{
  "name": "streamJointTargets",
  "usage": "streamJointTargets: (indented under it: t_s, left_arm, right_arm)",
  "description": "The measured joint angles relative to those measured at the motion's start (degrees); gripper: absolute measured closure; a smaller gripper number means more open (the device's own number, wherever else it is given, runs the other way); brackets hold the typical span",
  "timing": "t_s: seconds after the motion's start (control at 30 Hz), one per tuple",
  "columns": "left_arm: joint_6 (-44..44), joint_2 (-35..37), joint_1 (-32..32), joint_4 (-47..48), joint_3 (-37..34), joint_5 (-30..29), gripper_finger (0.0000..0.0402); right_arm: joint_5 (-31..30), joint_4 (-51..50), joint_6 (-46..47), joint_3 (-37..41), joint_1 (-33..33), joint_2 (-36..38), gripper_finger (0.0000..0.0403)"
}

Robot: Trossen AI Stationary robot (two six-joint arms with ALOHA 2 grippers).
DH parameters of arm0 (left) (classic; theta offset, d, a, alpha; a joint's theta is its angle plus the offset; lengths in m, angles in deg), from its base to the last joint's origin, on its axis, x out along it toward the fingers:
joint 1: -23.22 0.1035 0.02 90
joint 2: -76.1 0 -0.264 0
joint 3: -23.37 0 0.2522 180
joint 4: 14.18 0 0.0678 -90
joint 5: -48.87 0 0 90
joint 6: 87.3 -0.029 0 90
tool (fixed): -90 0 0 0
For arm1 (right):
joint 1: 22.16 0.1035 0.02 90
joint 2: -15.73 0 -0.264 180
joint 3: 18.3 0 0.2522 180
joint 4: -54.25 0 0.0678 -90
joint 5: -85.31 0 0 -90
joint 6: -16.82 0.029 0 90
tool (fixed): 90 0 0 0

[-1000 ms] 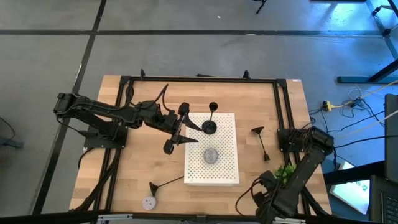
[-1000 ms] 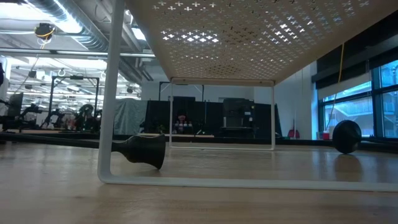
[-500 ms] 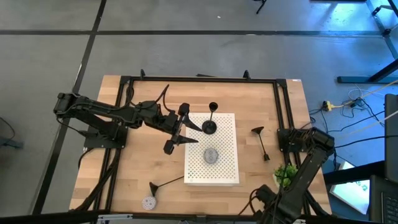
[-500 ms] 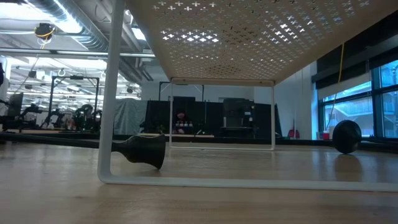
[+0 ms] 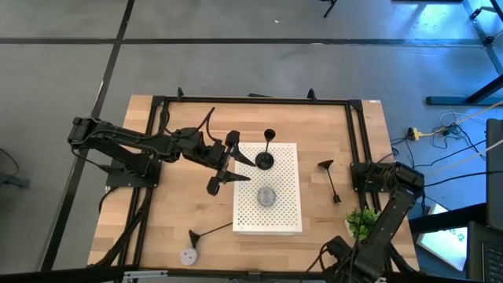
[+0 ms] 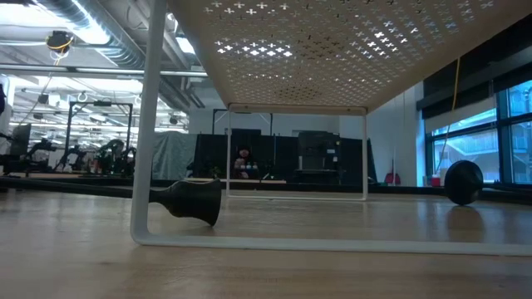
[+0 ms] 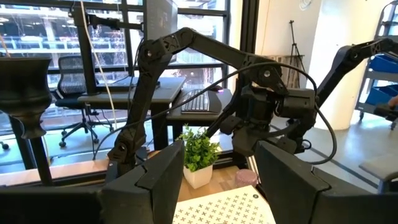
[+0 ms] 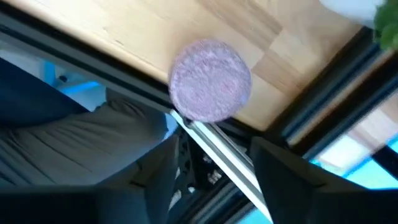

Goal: Pick & Place candle stick holders
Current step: Put the purple scented candle on the shelf

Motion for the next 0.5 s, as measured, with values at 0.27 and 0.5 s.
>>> streamJointTargets:
  t_s: [0.27,0.5]
  left_arm:
    - [0.04,0.0,0.0,0.07,0.0,0.0,0.0206]
    - [0.04,0.0,0.0,0.07,0.0,0.0,0.0206]
  right_arm:
    - [2.36,0.49,2.02,0.02,0.01,-1.66,0.0142]
    - [3.64,0.53,2.16,0.02,-0.04,-3.19,0.0119]
